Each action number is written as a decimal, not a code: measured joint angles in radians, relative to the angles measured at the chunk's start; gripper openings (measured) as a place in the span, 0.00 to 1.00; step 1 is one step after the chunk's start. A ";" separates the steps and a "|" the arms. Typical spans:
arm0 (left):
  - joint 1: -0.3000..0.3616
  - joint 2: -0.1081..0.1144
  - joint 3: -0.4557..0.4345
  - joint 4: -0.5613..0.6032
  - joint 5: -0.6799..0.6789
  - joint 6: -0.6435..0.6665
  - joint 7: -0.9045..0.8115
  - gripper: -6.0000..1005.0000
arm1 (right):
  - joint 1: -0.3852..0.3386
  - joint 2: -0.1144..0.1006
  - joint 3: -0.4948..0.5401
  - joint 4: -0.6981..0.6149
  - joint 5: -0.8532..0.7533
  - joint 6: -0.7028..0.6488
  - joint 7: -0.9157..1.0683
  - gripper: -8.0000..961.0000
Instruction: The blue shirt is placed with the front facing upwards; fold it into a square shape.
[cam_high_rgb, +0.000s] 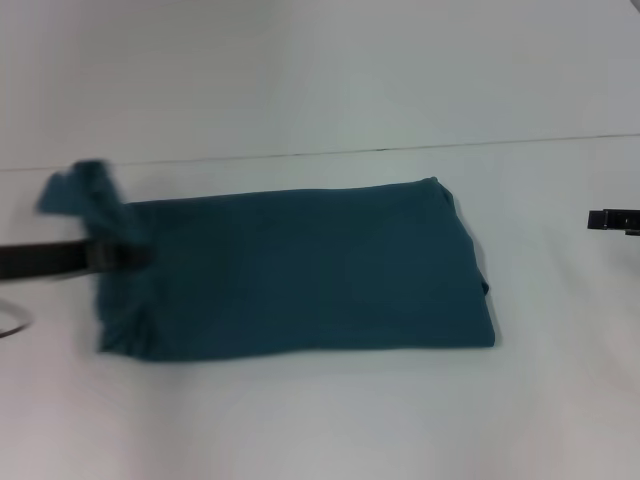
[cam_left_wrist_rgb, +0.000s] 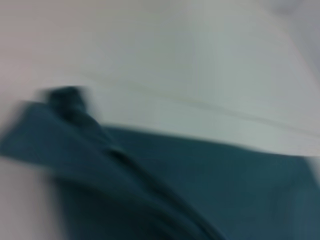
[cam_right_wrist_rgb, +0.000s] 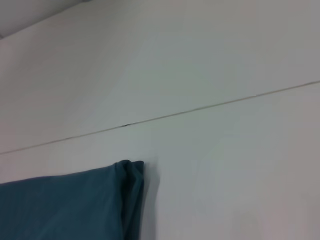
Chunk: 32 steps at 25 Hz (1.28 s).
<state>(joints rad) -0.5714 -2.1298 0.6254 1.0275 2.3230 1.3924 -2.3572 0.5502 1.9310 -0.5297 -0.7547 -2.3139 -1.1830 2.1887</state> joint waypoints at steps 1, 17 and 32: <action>-0.013 -0.014 0.043 0.000 -0.054 0.011 0.006 0.02 | 0.000 -0.001 0.000 0.000 0.001 0.000 -0.005 0.79; -0.317 -0.045 0.713 -0.509 -0.864 -0.361 0.247 0.03 | 0.006 0.006 -0.002 -0.008 0.002 -0.040 -0.061 0.79; -0.170 -0.045 0.888 -0.607 -1.236 -0.319 0.480 0.28 | 0.005 0.010 -0.013 0.002 -0.006 -0.044 -0.075 0.79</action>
<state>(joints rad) -0.7416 -2.1750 1.5138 0.4201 1.0871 1.0735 -1.8768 0.5553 1.9415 -0.5427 -0.7523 -2.3200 -1.2271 2.1136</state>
